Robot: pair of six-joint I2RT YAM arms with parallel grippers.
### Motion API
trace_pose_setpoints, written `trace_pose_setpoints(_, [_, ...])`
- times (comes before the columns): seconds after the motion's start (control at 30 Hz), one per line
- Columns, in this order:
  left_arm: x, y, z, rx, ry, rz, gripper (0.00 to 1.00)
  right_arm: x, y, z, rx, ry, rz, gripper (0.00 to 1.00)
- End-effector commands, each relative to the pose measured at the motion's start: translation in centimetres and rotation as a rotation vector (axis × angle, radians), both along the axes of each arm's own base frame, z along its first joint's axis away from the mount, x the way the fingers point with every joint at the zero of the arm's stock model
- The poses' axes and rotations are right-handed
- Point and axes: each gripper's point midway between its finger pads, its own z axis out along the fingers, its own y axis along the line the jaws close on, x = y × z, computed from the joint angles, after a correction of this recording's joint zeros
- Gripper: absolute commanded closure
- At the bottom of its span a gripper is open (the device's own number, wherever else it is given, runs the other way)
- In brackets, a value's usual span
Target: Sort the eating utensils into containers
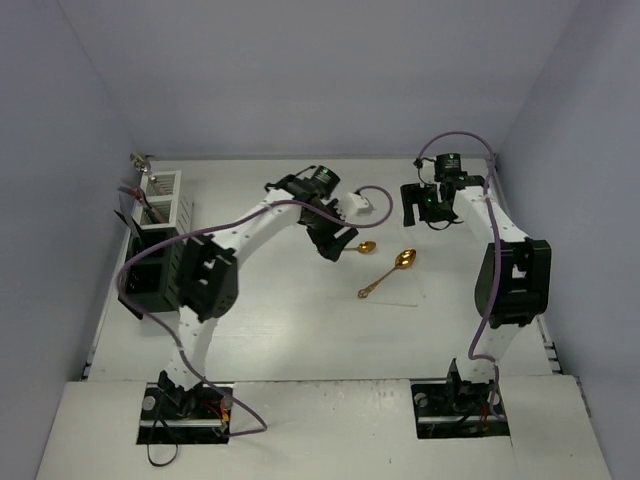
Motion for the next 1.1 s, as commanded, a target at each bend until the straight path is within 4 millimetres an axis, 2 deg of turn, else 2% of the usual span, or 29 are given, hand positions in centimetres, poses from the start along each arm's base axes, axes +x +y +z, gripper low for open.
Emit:
trace_pose_setpoints(0.0, [0.8, -1.3, -0.4, 0.004, 0.004, -0.163, 0.41, 0.6, -2.4, 3.3, 0.026, -0.086, -0.066, 0.23])
trace_pose_setpoints(0.03, [1.4, -1.7, -0.5, 0.006, -0.008, -0.178, 0.42, 0.6, -3.1, 3.3, 0.029, -0.086, -0.082, 0.23])
trace_pose_setpoints(0.1, [1.6, -1.8, -2.6, 0.028, 0.009, -0.218, 0.43, 0.6, -3.5, 3.5, 0.035, -0.089, -0.092, 0.23])
trace_pose_setpoints(0.23, [2.1, -2.2, -4.4, 0.030, 0.000, -0.276, 0.44, 0.7, -4.0, 3.7, 0.046, -0.094, -0.102, 0.23])
trace_pose_setpoints(0.37, [2.9, -2.9, -5.8, 0.029, -0.005, -0.287, 0.44, 0.7, -3.9, 3.8, 0.050, -0.096, -0.101, 0.23])
trace_pose_setpoints(0.47, [3.5, -3.4, -6.0, 0.018, -0.019, -0.293, 0.45, 0.6, -3.9, 3.9, 0.052, -0.098, -0.099, 0.23])
trace_pose_setpoints(0.6, [3.3, -3.6, -4.6, -0.004, -0.051, -0.329, 0.50, 0.4, -4.0, 4.0, 0.050, -0.100, -0.097, 0.23])
trace_pose_setpoints(0.73, [3.7, -3.1, -2.1, -0.004, -0.106, -0.317, 0.56, 0.4, -3.9, 3.6, 0.055, -0.091, -0.095, 0.23])
trace_pose_setpoints(0.83, [5.7, -3.0, 0.7, 0.015, -0.184, -0.205, 0.58, 0.4, -3.8, 3.5, 0.061, -0.089, -0.091, 0.23])
trace_pose_setpoints(0.93, [7.0, -3.5, 1.7, -0.004, -0.181, -0.045, 0.54, 0.5, -3.8, 3.4, 0.060, -0.087, -0.093, 0.23])
trace_pose_setpoints(1.0, [7.5, -4.5, 2.6, -0.046, -0.167, 0.062, 0.54, 0.5, -3.8, 3.4, 0.060, -0.087, -0.094, 0.23])
trace_pose_setpoints(1.07, [9.3, -4.9, 2.8, -0.034, -0.204, 0.246, 0.54, 0.5, -4.0, 3.5, 0.056, -0.090, -0.097, 0.23])
